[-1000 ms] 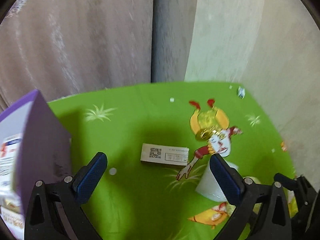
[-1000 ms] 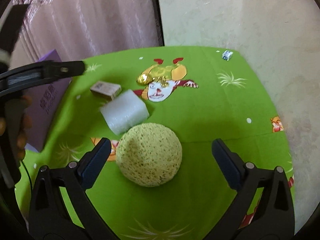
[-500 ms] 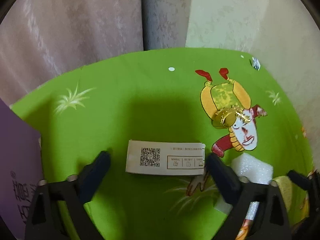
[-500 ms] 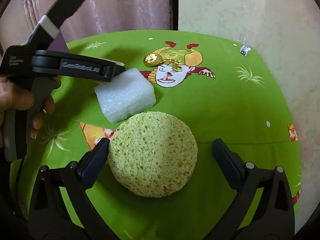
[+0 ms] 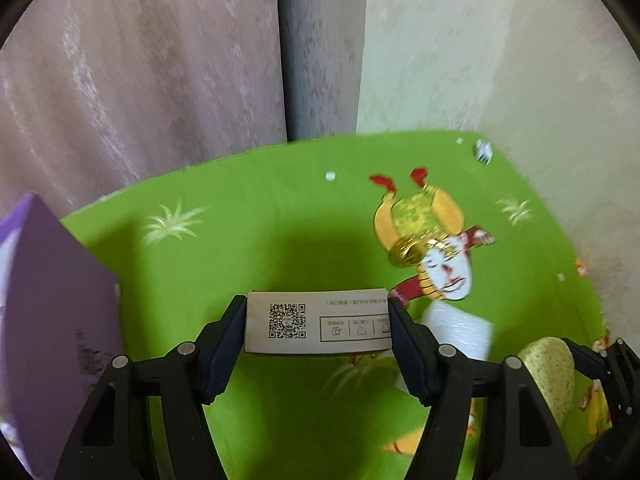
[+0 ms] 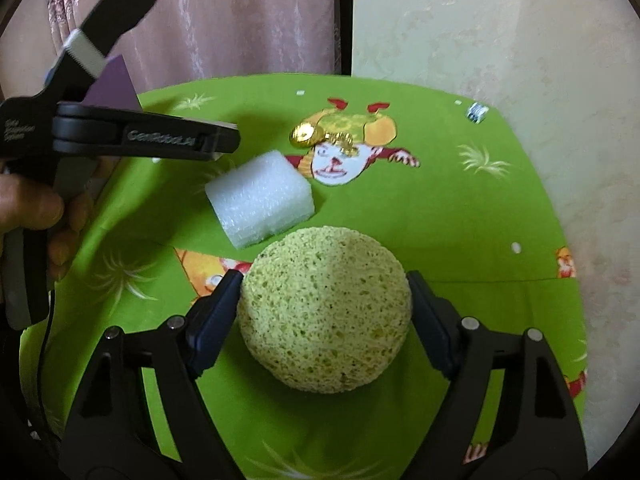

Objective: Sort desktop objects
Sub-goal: 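Carry label card and green sponge into the purple box and release both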

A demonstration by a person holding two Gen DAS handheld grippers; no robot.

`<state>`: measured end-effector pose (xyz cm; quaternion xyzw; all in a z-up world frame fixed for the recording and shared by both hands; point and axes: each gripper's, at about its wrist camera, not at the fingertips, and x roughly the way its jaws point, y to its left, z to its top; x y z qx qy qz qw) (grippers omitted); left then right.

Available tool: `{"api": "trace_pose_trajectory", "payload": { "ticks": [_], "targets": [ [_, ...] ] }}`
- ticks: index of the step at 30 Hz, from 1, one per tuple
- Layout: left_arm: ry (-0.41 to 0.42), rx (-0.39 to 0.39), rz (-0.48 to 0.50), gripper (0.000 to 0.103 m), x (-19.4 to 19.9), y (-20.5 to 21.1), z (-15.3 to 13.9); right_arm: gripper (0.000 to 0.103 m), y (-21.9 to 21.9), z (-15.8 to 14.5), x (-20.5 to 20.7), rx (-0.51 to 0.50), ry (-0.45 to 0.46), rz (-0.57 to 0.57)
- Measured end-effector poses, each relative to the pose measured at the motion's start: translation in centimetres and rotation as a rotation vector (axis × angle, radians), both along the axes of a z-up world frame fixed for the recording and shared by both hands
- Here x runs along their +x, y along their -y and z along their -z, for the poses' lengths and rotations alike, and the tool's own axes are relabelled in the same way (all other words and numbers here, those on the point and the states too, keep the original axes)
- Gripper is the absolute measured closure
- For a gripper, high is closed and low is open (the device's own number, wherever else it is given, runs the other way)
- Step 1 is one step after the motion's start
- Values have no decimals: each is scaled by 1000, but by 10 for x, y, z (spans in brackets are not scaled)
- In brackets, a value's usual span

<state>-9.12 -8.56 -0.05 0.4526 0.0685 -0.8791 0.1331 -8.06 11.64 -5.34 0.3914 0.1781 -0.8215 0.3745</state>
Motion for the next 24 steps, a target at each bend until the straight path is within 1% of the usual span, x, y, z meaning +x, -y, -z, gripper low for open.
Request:
{"api": "trace_pose_trajectory", "payload": {
  "ticks": [2, 5, 8, 13, 18, 24],
  "targets": [
    [-37, -18, -6, 35, 12, -3, -15, 21, 0, -8, 4, -7, -17, 3],
    [-103, -30, -19, 35, 35, -3, -43, 21, 3, -21, 12, -22, -48, 0],
    [-151, -36, -31, 35, 57, -2, -64, 21, 13, -36, 25, -42, -82, -18],
    [-227, -66, -110, 35, 100, 13, -95, 21, 34, -62, 47, -81, -132, -65],
    [-279, -79, -225, 35, 145, 46, -111, 21, 60, -84, 71, -115, -178, -119],
    [-318, -73, -364, 35, 192, 89, -116, 21, 102, -105, 105, -154, -209, -203]
  ]
}}
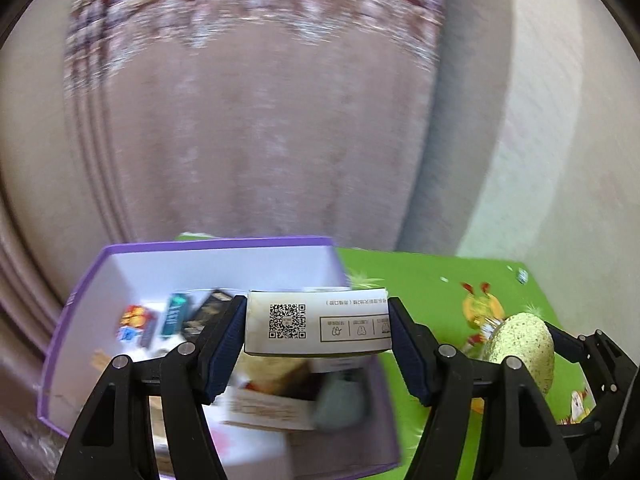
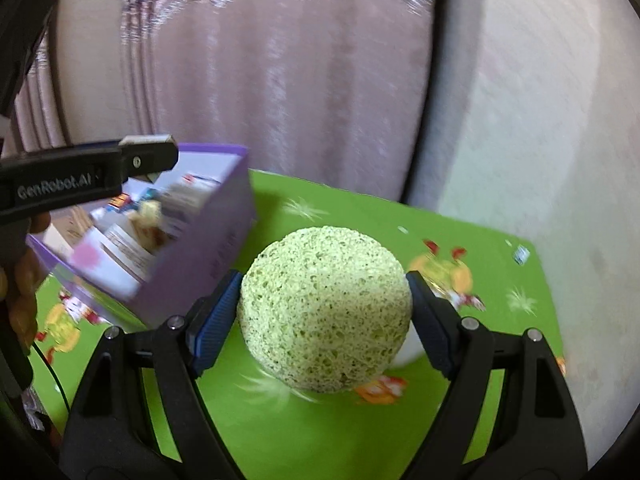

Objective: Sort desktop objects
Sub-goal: 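Carry label card and green sponge into the purple box and release both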

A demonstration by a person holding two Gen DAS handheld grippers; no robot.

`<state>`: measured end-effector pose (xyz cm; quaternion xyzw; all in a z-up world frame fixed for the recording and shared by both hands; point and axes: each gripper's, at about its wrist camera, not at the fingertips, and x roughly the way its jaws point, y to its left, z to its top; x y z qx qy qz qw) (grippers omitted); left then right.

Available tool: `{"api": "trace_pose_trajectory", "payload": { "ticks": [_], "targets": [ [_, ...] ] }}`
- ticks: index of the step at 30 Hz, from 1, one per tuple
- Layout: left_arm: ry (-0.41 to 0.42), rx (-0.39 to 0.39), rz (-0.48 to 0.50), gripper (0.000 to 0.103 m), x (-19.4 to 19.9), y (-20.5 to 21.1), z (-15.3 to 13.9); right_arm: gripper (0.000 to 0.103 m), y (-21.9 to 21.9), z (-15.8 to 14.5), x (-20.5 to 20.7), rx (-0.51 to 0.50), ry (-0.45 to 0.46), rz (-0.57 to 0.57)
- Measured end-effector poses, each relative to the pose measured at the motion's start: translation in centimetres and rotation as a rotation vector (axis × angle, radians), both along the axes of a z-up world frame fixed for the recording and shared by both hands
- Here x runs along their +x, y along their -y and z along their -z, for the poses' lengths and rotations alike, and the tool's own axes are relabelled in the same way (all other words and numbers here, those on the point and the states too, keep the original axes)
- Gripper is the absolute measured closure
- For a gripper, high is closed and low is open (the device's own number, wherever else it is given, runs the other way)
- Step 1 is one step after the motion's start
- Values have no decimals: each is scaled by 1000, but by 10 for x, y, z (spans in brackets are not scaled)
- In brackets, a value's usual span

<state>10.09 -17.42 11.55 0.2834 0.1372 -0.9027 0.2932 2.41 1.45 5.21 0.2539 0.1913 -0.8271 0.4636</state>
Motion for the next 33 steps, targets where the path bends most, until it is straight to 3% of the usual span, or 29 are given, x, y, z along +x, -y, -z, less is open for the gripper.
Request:
{"api": "trace_pose_trajectory", "payload": {
  "ticks": [8, 16, 19, 20, 21, 23, 33],
  "targets": [
    [-45, 32, -150, 35, 53, 47, 4, 21, 63, -6, 45, -11, -26, -116],
    [-63, 65, -235, 35, 84, 74, 15, 21, 102, 4, 73, -16, 5, -210],
    [-58, 89, -243, 26, 84, 80, 20, 20, 111, 11, 73, -17, 34, -232],
    [-58, 97, -246, 18, 85, 81, 21, 19, 112, 13, 73, -13, 42, -242],
    [-57, 98, -247, 16, 85, 80, 22, 14, 113, 14, 72, -7, 50, -252],
    [-50, 94, -248, 16, 83, 76, 21, 5, 111, 15, 69, -15, 60, -245],
    [-31, 67, -176, 14, 56, 52, 15, 4, 84, 10, 43, -72, 105, -192]
  ]
}}
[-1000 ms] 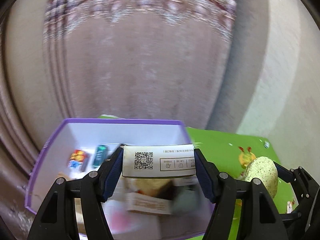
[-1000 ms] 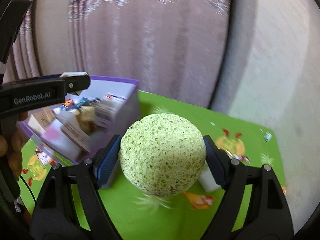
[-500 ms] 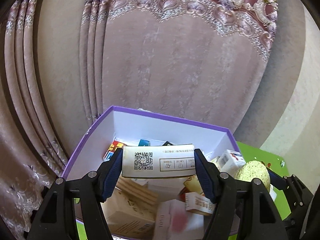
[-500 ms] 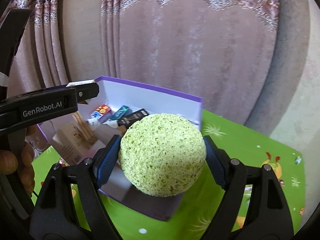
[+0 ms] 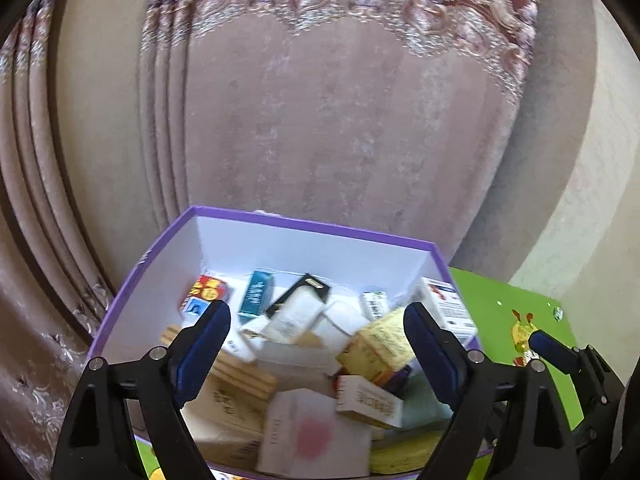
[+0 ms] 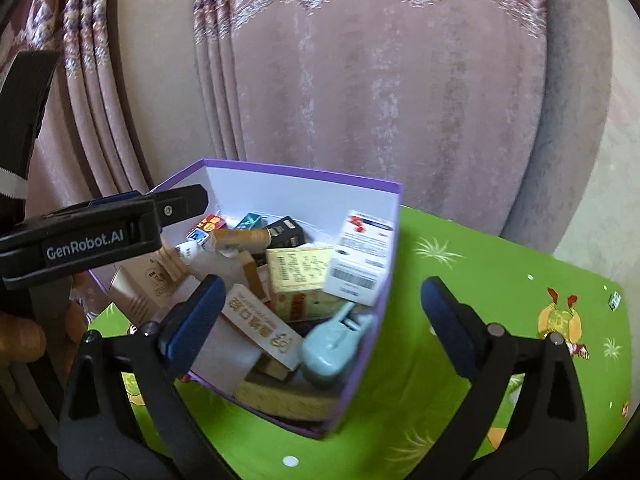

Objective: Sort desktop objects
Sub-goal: 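Carry label card and green sponge into the purple box and release both, then grasp the white foam block with the left tool while the right tool reaches for the small packet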

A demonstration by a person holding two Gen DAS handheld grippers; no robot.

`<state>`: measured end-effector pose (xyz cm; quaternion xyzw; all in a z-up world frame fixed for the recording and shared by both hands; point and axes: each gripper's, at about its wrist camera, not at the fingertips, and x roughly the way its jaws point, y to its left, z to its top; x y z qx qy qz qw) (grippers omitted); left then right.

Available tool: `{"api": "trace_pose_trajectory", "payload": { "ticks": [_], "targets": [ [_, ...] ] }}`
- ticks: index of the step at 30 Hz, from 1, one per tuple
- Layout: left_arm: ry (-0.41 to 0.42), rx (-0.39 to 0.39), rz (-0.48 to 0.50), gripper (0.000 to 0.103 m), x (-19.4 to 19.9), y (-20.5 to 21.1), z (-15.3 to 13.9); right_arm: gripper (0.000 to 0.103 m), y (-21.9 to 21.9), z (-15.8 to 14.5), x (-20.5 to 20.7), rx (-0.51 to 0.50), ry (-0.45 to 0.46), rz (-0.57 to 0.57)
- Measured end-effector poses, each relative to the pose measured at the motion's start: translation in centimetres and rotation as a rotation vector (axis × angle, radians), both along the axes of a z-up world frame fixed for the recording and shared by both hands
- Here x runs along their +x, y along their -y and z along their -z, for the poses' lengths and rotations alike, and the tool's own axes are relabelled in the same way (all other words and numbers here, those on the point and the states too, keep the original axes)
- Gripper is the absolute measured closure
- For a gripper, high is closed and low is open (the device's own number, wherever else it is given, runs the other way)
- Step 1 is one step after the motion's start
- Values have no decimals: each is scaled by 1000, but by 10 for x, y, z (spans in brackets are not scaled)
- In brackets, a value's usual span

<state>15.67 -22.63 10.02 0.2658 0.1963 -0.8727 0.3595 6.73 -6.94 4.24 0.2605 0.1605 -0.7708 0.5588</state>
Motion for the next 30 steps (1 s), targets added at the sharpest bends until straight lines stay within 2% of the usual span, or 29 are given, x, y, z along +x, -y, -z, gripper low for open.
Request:
{"api": "trace_pose_trajectory", "payload": {
  "ticks": [6, 17, 20, 24, 26, 30],
  "targets": [
    [8, -33, 119, 14, -32, -37, -7, 4, -41, -4, -35, -23, 13, 88],
    [60, -86, 465, 14, -117, -150, 2, 4, -152, 4, -149, -10, 31, 435],
    [90, -75, 572, 14, -143, -175, 17, 4, -169, 11, -177, 15, 19, 530],
    [176, -3, 682, 14, -179, -195, 57, 4, -179, 28, -213, 67, 20, 639],
    [229, 11, 704, 14, -194, -199, 76, 4, -179, 37, -228, 79, 34, 679],
    [280, 28, 732, 14, -215, -201, 97, 4, -178, 50, -257, 100, 53, 748]
  ]
}}
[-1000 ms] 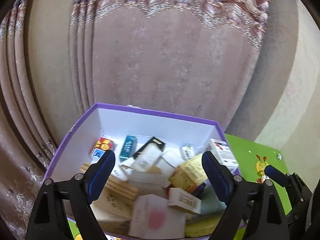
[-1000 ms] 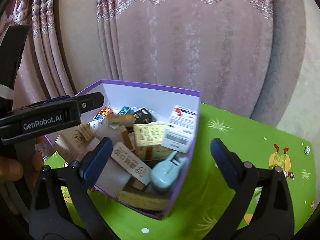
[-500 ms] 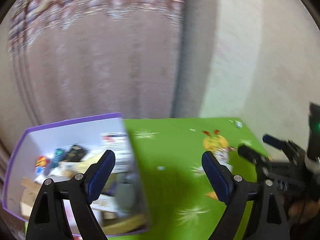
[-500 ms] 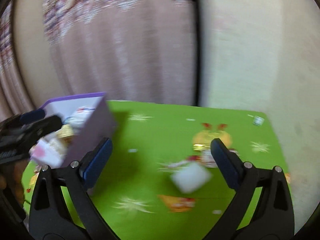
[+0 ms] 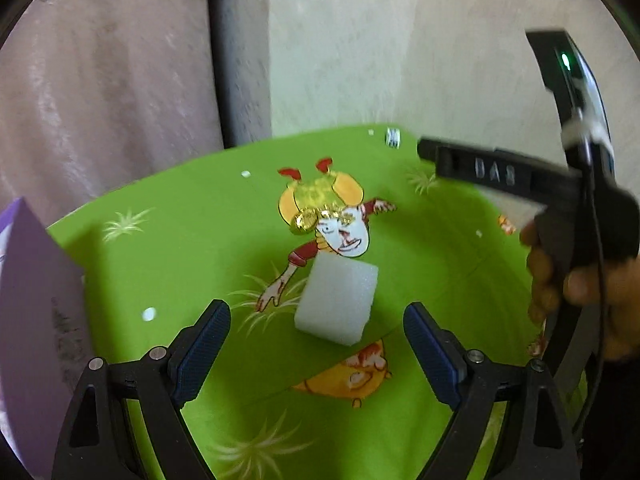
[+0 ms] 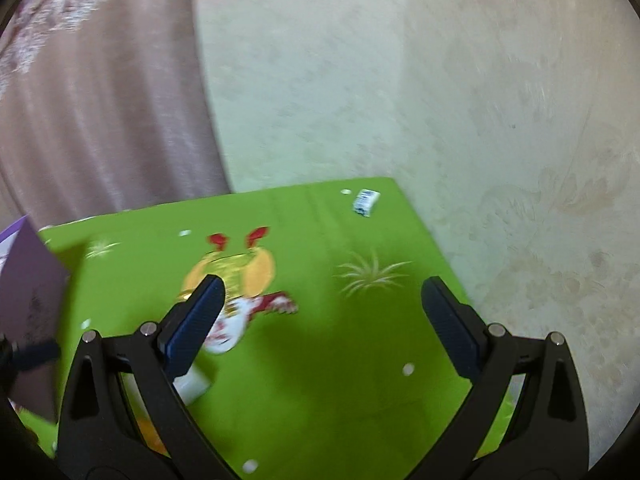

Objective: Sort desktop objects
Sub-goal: 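Grasp the white foam block with the left tool while the right tool reaches for the small packet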

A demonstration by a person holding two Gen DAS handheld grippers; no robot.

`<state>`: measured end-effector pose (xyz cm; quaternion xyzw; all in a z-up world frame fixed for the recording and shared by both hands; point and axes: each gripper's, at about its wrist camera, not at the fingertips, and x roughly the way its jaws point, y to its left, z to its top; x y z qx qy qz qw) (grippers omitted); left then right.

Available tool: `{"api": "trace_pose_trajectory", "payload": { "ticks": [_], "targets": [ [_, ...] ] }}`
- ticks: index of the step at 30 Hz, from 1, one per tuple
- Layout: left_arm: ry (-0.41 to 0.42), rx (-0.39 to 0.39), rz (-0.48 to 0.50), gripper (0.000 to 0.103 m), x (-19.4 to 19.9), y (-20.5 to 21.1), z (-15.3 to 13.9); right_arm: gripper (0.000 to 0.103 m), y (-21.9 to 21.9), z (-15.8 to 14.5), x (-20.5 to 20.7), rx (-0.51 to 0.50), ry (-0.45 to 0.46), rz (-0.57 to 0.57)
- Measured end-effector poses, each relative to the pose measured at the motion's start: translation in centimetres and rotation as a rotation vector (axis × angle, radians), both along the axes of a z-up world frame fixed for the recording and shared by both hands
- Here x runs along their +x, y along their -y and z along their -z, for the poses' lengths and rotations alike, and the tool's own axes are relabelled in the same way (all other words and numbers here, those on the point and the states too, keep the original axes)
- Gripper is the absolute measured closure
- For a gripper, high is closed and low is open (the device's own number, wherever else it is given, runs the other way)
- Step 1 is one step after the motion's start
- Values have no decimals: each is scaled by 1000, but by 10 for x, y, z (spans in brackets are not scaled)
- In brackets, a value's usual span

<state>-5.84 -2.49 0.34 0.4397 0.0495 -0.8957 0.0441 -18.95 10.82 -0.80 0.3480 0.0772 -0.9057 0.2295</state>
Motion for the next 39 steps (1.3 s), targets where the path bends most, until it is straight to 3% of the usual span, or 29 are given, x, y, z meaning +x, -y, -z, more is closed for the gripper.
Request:
{"api": "trace_pose_trajectory", "payload": {
  "ticks": [7, 14, 17, 18, 24, 26, 30, 31, 39],
  "targets": [
    [57, -10, 29, 15, -29, 1, 23, 5, 13, 17, -44, 24, 18, 47],
    [89, -13, 45, 35, -44, 4, 38, 13, 31, 38, -88, 40, 68, 94],
    [97, 4, 48, 51, -48, 6, 44, 18, 36, 49, -106, 60, 91, 115],
    [90, -8, 46, 56, -47, 6, 44, 22, 38, 53, -112, 61, 108, 118],
    [79, 17, 42, 56, -45, 9, 42, 39, 42, 63, -134, 55, 160, 118],
    [58, 20, 37, 56, -41, 9, 35, 54, 43, 63, -137, 64, 155, 117],
    [11, 18, 21, 56, -30, 12, 16, 93, 37, 61, -143, 71, 151, 111],
    [-2, 21, 15, 56, -26, 14, 10, 97, 33, 61, -144, 58, 160, 105],
    [-82, 44, -30, 56, 3, 26, -23, 103, 6, 52, -120, -42, 183, 34]
  ]
}}
